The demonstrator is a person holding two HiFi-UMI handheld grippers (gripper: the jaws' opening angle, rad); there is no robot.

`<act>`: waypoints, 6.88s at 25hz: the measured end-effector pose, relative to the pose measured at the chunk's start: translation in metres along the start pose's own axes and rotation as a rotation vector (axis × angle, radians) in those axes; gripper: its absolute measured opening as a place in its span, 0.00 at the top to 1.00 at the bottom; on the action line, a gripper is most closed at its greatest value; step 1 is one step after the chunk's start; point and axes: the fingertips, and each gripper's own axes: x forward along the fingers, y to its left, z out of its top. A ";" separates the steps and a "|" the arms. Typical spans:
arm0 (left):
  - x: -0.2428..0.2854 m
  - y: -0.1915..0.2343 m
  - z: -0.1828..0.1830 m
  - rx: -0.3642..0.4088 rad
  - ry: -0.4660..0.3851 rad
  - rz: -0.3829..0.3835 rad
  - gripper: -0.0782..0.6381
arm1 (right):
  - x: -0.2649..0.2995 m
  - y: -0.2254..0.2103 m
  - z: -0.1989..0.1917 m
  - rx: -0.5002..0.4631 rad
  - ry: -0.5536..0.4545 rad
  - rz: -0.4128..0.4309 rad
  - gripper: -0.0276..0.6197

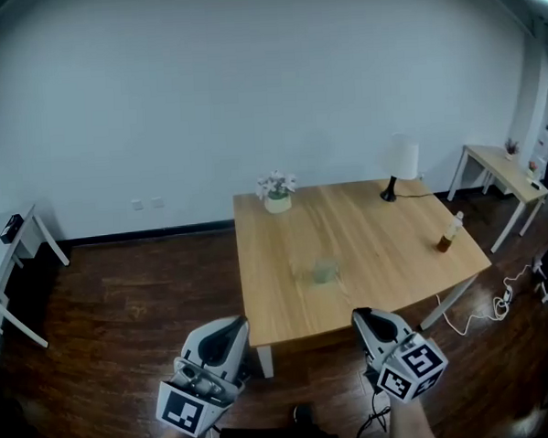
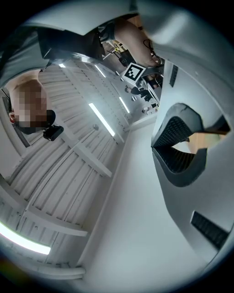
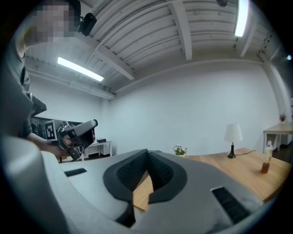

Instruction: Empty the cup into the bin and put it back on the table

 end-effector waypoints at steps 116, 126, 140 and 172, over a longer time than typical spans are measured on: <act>0.099 0.061 -0.537 -0.396 0.971 0.317 0.89 | 0.290 -0.224 -0.266 0.028 0.375 0.053 0.30; 0.096 0.056 -0.530 -0.408 0.942 0.308 0.89 | 0.297 -0.224 -0.255 -0.008 0.323 0.044 0.34; 0.101 0.091 -0.461 -0.327 0.795 0.365 0.89 | 0.289 -0.200 -0.190 -0.063 0.237 0.114 0.35; 0.098 0.144 -0.219 -0.154 0.390 0.460 0.89 | 0.224 -0.121 -0.013 -0.089 0.139 0.213 0.35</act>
